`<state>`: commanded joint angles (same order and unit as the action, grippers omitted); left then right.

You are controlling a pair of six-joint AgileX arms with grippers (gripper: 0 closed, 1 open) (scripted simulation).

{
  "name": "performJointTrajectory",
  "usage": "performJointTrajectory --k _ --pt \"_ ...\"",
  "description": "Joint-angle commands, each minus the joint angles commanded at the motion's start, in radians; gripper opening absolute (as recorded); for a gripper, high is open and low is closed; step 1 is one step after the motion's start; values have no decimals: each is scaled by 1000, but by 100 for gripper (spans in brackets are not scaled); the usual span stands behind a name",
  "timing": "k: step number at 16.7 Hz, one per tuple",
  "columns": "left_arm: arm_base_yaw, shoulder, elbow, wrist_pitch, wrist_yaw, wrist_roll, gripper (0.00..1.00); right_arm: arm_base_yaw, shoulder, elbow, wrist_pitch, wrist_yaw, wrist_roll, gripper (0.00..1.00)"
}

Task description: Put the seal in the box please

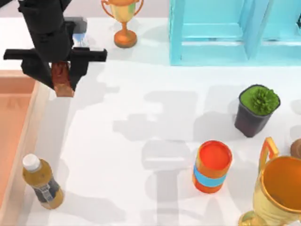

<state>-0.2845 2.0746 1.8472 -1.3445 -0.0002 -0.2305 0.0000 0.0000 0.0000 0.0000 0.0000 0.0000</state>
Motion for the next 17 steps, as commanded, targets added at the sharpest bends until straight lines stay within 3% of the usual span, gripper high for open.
performJointTrajectory --k 6,9,17 --pt "390 -145 -144 -2 3 329 0 0 0 0 0 0 0 100" --pt "522 -239 -235 -3 2 476 0 0 0 0 0 0 0 100" --pt "557 -280 -279 0 -1 532 0 0 0 0 0 0 0 100"
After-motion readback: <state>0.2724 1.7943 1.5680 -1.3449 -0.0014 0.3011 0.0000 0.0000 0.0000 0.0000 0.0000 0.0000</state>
